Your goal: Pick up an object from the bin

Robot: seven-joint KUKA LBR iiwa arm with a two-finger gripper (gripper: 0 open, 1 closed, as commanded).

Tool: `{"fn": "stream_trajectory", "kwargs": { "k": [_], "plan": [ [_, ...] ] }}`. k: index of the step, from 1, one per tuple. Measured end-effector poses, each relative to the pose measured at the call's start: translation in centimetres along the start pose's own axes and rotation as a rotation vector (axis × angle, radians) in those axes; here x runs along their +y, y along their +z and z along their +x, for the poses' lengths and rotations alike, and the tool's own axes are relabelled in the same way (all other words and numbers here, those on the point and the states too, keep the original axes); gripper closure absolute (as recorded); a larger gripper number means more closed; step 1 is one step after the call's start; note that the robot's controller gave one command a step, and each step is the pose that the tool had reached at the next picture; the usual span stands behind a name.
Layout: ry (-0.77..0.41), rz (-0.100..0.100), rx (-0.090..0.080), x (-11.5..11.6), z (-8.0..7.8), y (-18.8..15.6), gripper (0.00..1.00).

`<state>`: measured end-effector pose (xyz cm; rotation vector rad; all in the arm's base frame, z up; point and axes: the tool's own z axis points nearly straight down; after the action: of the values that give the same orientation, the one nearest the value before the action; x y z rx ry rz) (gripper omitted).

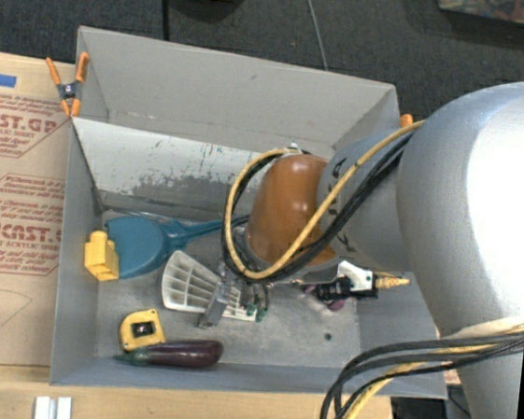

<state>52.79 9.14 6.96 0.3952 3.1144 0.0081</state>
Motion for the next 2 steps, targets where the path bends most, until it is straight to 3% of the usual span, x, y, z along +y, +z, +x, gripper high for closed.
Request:
{"fn": "stream_trajectory", "kwargs": {
  "k": [2],
  "plan": [
    [0.000,0.003,0.007,-0.08,0.20,-0.62,1.00]
  ]
}}
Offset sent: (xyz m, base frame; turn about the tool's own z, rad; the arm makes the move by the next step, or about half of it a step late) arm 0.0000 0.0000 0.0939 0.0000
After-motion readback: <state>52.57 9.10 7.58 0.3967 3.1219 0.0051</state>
